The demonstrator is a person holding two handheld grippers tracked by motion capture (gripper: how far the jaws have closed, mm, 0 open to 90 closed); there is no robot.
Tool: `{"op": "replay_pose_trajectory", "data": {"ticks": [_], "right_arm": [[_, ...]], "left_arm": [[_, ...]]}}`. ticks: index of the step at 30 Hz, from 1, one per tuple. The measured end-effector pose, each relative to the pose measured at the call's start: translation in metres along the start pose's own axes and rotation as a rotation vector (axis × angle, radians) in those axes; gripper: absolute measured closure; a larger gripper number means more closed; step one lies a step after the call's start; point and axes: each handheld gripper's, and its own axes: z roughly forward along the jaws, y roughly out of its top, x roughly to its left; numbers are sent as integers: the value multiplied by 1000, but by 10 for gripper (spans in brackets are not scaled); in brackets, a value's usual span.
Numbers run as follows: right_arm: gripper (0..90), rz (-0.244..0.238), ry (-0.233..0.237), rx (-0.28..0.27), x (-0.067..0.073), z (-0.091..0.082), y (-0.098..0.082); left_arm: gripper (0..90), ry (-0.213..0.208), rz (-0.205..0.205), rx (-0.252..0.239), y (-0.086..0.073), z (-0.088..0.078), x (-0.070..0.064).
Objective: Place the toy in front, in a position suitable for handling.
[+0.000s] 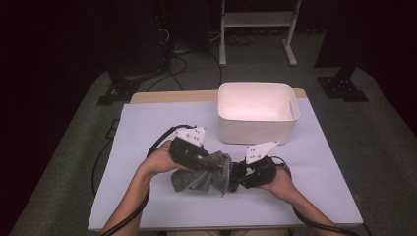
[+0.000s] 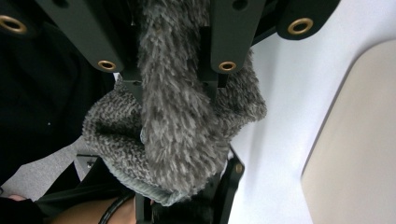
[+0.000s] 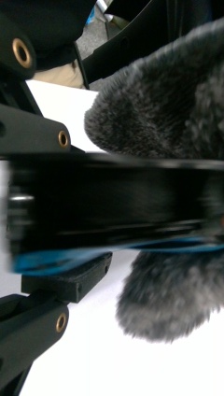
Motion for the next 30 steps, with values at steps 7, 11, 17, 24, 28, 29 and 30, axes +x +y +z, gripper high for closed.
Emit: {"op": "replay_pose_trajectory", "data": {"ticks": [7,11,17,24,28,29,30], "right_arm": [[554,-19,3,33,-1,3,1],[554,-21,0,52,-1,-1,0],[554,-11,-4,69,-1,-9,-5],[554,-6,-11,77,0,-18,-14],[553,2,-13,77,-1,-23,-19],[553,6,-14,81,-1,-25,-20],[553,11,-13,82,-2,-26,-22]], "left_arm": [[742,-3,-20,24,-11,9,3],[742,-7,-36,65,-16,23,4],[742,-27,-48,83,-23,37,6],[741,-39,-52,94,-26,48,7],[741,-34,-50,80,-24,53,8],[740,-36,-48,81,-23,54,8],[740,-37,-43,78,-22,55,8]]}}
